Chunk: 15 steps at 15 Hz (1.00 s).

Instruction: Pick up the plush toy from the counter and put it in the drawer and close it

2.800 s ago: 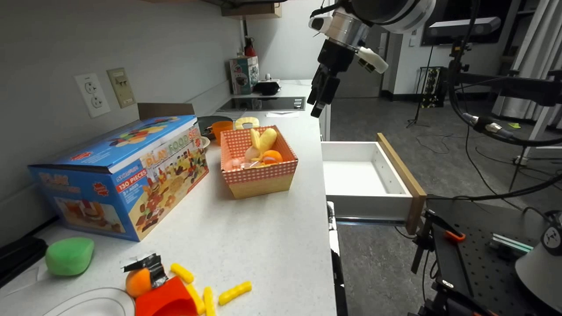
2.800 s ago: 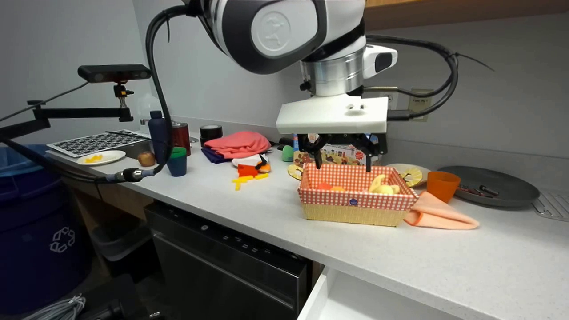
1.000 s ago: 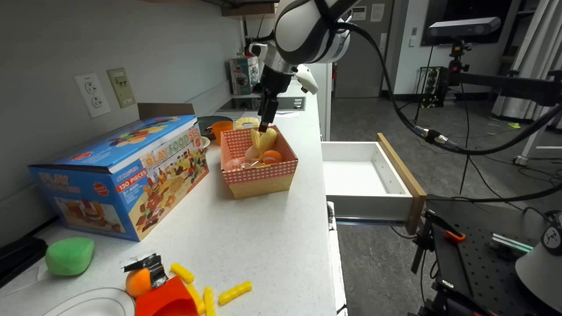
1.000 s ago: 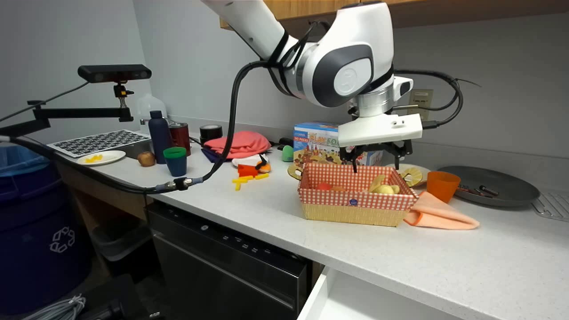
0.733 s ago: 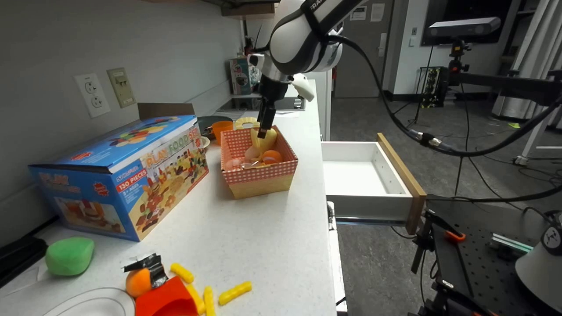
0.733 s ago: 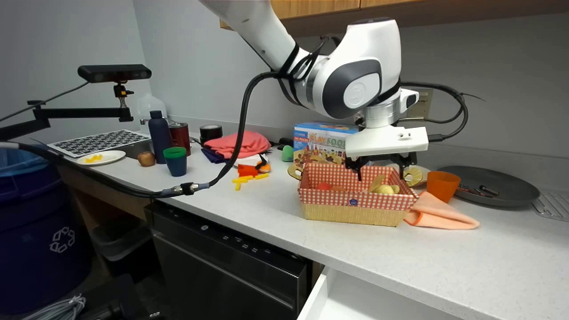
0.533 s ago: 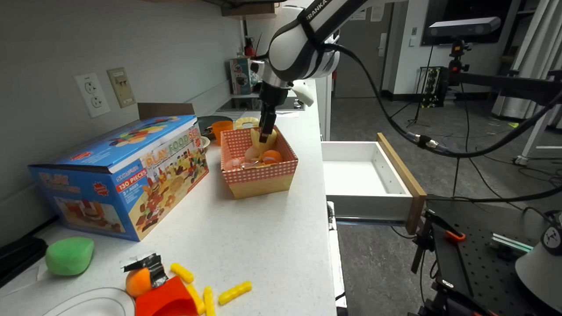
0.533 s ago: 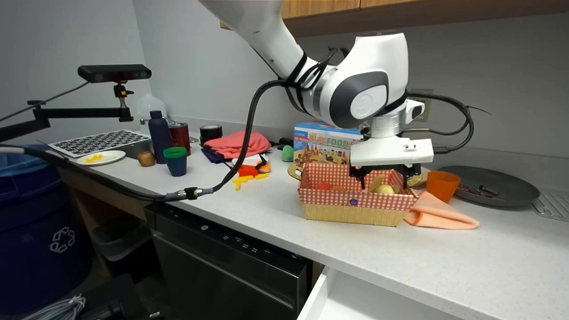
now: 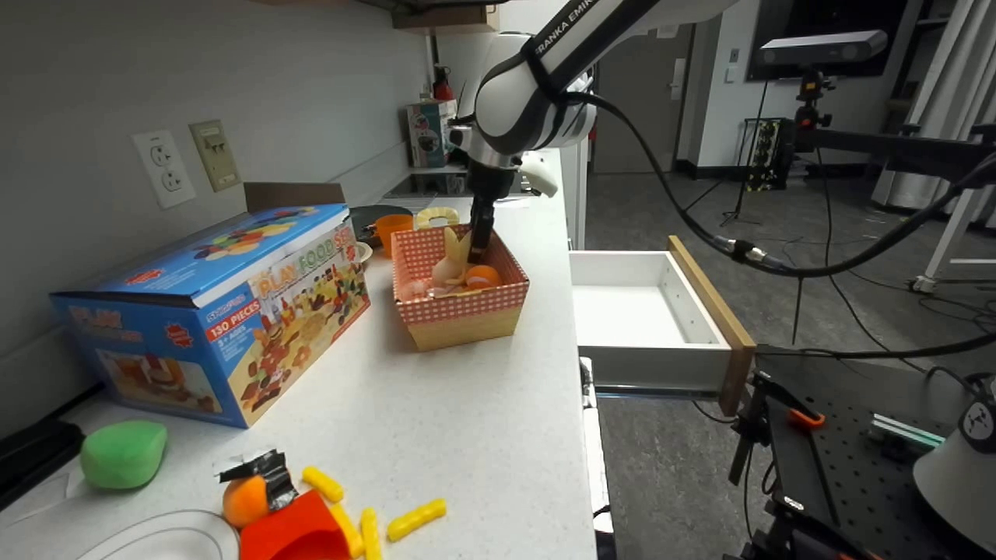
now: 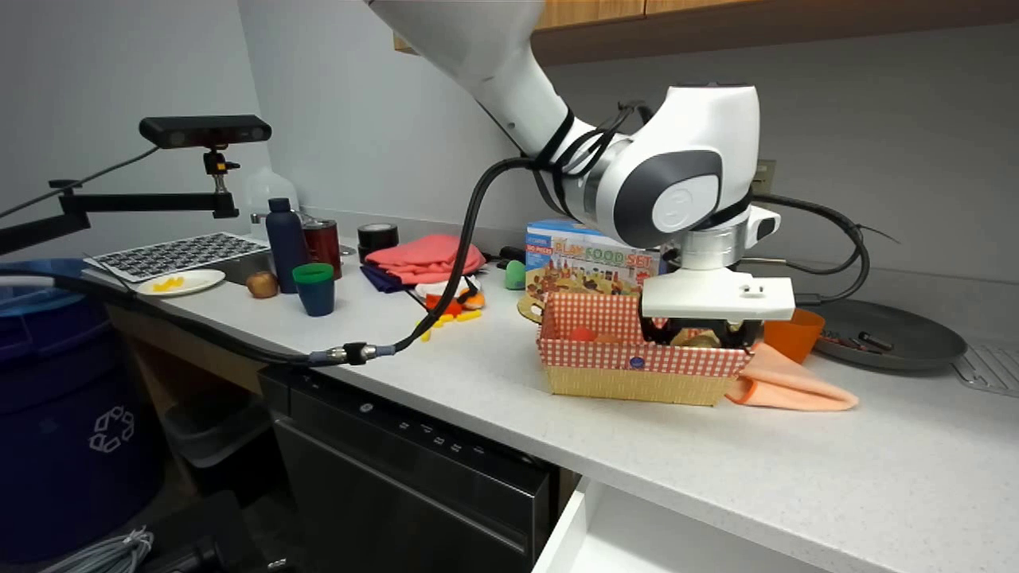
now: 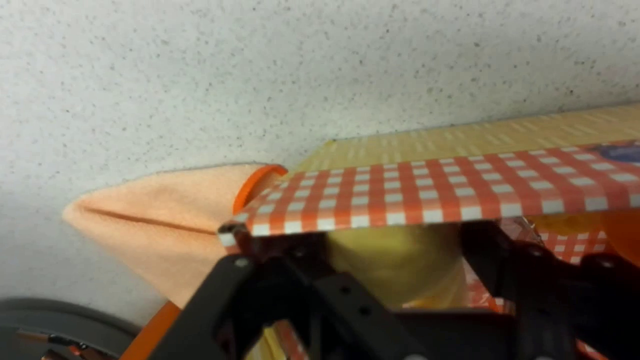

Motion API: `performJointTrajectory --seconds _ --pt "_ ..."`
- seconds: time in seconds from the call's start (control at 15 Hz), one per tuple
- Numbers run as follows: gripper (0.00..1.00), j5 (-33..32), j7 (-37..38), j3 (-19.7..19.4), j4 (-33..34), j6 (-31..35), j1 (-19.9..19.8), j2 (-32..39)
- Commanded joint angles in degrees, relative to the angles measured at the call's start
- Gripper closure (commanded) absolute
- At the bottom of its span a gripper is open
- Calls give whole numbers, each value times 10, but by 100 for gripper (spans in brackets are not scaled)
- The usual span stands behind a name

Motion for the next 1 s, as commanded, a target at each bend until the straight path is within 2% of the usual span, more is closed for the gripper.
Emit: performJointTrajectory --seconds 0.0,0.33,0.4,0.47,0.6,0.67,0.93 --pt "58 2 3 14 26 -18 -17 7" --pt "95 9 -1 17 9 7 -22 -41" --pt "98 8 0 14 -3 14 -23 -58" --pt "100 10 0 12 -11 18 -24 -73" --pt "96 9 8 2 -41 29 -26 -107" --pt "98 11 12 -3 -58 35 -28 -124" --pt "97 -15 54 -45 -150 63 -27 -186"
